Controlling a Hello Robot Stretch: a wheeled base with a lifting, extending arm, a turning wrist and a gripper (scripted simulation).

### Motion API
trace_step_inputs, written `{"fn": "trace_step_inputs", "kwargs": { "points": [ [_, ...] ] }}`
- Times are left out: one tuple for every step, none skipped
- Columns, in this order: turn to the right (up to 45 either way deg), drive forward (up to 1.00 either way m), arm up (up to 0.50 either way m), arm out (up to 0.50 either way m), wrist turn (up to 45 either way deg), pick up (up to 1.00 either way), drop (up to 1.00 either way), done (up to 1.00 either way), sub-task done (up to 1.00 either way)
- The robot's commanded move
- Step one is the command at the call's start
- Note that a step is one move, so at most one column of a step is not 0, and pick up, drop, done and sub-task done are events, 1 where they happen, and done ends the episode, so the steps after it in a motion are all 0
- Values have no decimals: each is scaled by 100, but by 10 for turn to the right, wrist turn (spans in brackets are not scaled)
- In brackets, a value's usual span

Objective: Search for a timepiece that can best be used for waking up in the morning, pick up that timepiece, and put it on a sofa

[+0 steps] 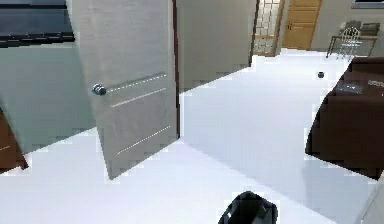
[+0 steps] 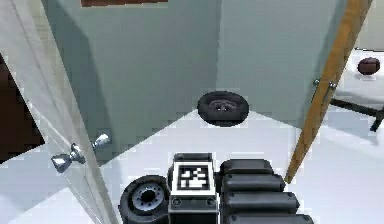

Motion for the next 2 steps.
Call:
{"fn": "trace_step_inputs", "kwargs": {
  "points": [
    [0, 55, 0, 0, 0, 0, 0, 0, 0],
    [240, 0, 0, 0, 0, 0, 0, 0, 0]
  ]
}}
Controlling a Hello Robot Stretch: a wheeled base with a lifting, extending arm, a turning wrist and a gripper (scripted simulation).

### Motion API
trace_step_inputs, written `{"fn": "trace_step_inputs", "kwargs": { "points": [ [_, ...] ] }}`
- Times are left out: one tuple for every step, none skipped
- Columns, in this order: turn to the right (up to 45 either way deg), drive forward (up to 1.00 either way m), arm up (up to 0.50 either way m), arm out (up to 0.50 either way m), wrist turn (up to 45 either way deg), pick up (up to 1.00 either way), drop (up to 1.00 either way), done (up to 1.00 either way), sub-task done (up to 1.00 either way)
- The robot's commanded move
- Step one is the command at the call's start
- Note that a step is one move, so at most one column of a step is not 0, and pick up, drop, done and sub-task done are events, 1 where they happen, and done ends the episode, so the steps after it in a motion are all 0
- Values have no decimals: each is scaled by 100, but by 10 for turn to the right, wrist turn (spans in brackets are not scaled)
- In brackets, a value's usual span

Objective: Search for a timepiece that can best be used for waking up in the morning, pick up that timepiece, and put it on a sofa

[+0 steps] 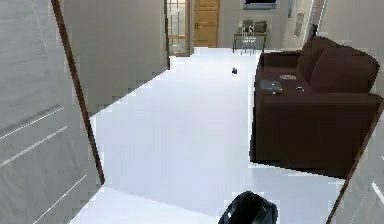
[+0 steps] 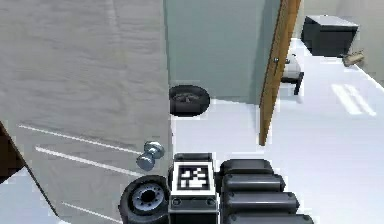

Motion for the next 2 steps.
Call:
{"fn": "trace_step_inputs", "kwargs": {
  "points": [
    [0, 100, 0, 0, 0, 0, 0, 0, 0],
    [60, 0, 0, 0, 0, 0, 0, 0, 0]
  ]
}}
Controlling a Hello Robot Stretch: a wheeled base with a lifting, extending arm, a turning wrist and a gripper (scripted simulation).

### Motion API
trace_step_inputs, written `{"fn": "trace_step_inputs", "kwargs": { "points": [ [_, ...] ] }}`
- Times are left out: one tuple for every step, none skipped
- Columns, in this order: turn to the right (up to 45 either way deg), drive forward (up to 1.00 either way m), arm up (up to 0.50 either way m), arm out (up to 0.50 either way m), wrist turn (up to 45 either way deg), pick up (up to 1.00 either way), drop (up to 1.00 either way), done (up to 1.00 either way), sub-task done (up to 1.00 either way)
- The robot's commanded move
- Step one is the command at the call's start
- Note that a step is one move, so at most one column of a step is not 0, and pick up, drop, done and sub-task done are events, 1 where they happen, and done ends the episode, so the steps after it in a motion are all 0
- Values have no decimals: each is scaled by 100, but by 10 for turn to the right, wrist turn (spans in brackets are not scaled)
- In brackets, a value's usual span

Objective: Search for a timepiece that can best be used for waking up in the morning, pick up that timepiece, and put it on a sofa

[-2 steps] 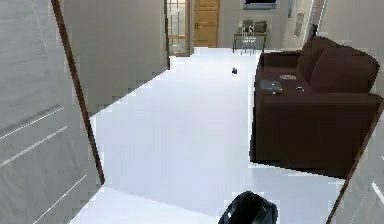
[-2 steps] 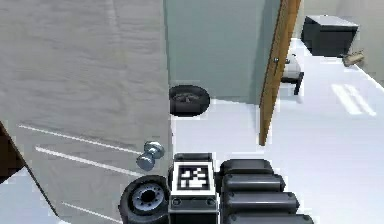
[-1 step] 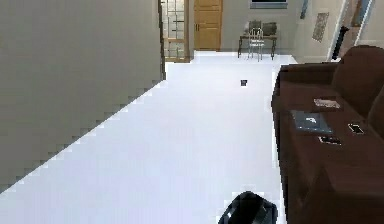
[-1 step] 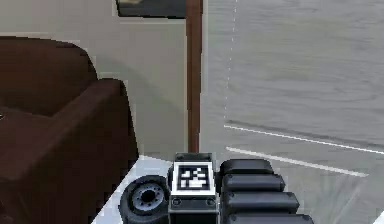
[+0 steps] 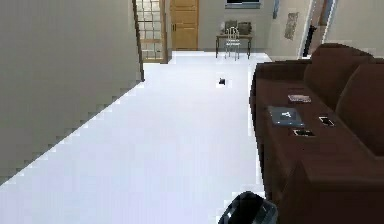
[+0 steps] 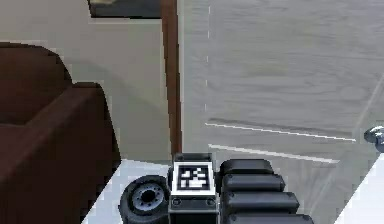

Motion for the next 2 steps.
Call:
{"fn": "trace_step_inputs", "kwargs": {
  "points": [
    [0, 55, 0, 0, 0, 0, 0, 0, 0],
    [90, 0, 0, 0, 0, 0, 0, 0, 0]
  ]
}}
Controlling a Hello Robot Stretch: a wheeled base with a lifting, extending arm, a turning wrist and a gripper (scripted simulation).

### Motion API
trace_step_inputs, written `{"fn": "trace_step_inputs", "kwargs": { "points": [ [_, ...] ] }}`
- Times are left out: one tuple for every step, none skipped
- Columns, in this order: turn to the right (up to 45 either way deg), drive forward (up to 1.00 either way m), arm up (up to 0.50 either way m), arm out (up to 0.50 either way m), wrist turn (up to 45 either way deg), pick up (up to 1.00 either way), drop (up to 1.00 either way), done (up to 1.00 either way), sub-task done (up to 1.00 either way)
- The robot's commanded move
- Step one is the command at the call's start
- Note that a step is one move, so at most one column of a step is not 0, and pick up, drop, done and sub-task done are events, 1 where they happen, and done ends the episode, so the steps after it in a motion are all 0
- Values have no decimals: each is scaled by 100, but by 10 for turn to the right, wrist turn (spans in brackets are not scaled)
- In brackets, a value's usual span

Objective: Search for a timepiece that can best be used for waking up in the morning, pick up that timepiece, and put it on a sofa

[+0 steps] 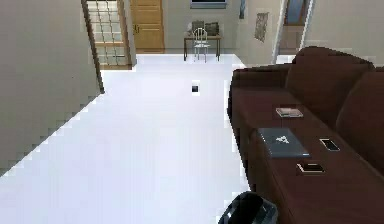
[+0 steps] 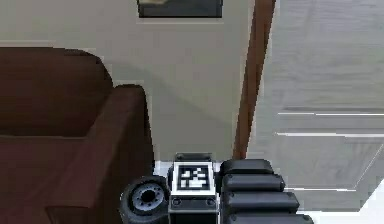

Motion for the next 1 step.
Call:
{"fn": "trace_step_inputs", "kwargs": {
  "points": [
    [0, 100, 0, 0, 0, 0, 0, 0, 0]
  ]
}}
